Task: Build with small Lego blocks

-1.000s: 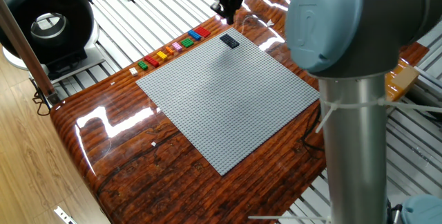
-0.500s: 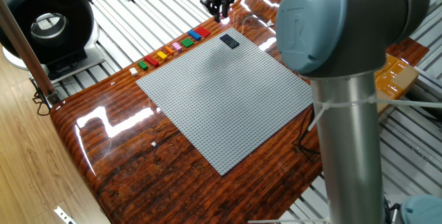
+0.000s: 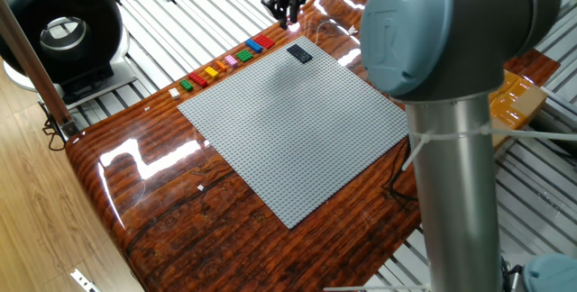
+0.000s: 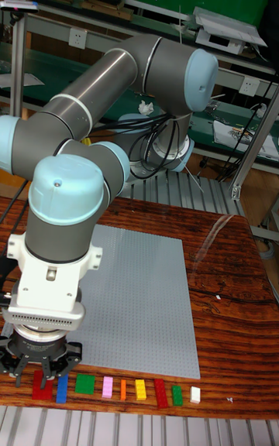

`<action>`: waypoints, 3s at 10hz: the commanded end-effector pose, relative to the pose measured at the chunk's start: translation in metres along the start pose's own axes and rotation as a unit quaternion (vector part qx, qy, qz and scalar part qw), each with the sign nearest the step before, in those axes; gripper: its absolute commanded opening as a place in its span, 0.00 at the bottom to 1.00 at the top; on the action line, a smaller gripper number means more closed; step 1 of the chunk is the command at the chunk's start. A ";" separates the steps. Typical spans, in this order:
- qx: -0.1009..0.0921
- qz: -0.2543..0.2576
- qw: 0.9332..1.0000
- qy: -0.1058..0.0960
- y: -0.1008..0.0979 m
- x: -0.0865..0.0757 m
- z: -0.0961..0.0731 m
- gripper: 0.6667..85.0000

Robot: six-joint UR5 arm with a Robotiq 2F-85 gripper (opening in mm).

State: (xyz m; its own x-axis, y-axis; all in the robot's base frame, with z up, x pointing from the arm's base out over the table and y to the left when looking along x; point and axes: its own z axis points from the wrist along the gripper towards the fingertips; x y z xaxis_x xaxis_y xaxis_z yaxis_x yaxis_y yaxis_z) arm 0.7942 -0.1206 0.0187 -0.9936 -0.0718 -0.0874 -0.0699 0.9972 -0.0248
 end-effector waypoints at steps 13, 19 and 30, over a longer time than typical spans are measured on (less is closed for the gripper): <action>-0.020 0.013 1.000 -0.008 0.018 0.004 0.006 0.45; -0.021 0.011 1.000 -0.013 0.015 0.010 0.012 0.47; -0.023 0.008 1.000 -0.017 0.022 0.013 0.015 0.48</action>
State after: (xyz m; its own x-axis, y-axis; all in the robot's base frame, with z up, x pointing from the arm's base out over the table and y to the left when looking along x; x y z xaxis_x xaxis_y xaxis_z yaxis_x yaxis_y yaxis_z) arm 0.7808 -0.1020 0.0017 -0.9913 -0.0612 -0.1169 -0.0629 0.9980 0.0114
